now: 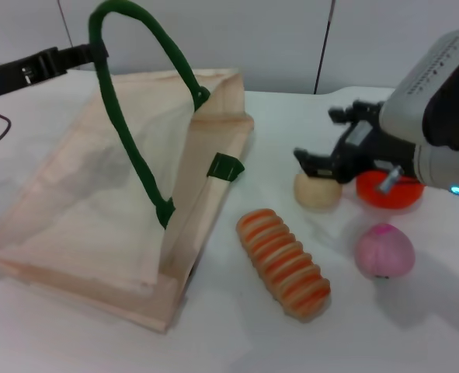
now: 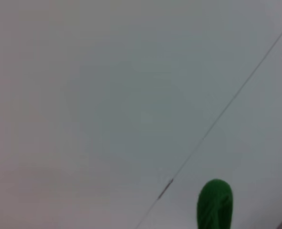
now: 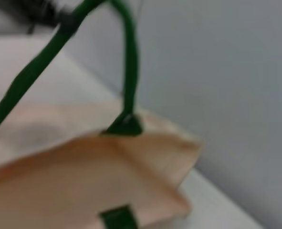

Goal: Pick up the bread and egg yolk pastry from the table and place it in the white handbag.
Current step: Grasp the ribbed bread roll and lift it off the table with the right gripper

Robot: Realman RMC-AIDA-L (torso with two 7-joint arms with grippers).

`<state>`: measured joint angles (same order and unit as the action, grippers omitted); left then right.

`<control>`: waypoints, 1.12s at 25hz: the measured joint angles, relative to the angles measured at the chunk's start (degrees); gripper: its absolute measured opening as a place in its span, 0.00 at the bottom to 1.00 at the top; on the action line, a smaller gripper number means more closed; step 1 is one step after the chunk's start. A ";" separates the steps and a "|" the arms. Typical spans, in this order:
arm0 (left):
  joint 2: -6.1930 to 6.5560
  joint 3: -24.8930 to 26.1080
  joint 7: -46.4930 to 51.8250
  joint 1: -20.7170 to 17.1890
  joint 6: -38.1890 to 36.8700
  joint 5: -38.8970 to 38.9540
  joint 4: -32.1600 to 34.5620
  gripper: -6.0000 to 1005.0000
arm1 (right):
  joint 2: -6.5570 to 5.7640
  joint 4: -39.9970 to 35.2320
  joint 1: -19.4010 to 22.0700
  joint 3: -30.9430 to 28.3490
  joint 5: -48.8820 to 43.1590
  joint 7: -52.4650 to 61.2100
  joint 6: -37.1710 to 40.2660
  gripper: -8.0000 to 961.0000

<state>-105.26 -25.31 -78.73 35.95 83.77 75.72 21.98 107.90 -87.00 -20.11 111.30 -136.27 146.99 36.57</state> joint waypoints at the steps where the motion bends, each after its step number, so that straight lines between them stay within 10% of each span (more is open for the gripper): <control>1: 0.03 0.01 -0.08 -0.14 0.01 0.28 0.00 0.13 | 1.25 -0.45 0.15 -2.17 -0.05 -1.50 4.01 0.71; 14: 0.54 0.01 -0.63 -0.41 1.69 2.04 0.00 0.13 | 7.50 1.96 -3.40 -3.56 -9.25 -1.10 26.12 0.70; 28: 0.68 0.00 -1.33 -0.88 1.92 2.71 -0.19 0.13 | 7.90 9.15 -10.42 2.91 -9.48 4.49 27.19 0.69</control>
<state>-104.58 -25.31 -80.07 35.07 85.69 78.43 21.79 115.80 -77.85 -30.54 114.21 -145.75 151.48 63.76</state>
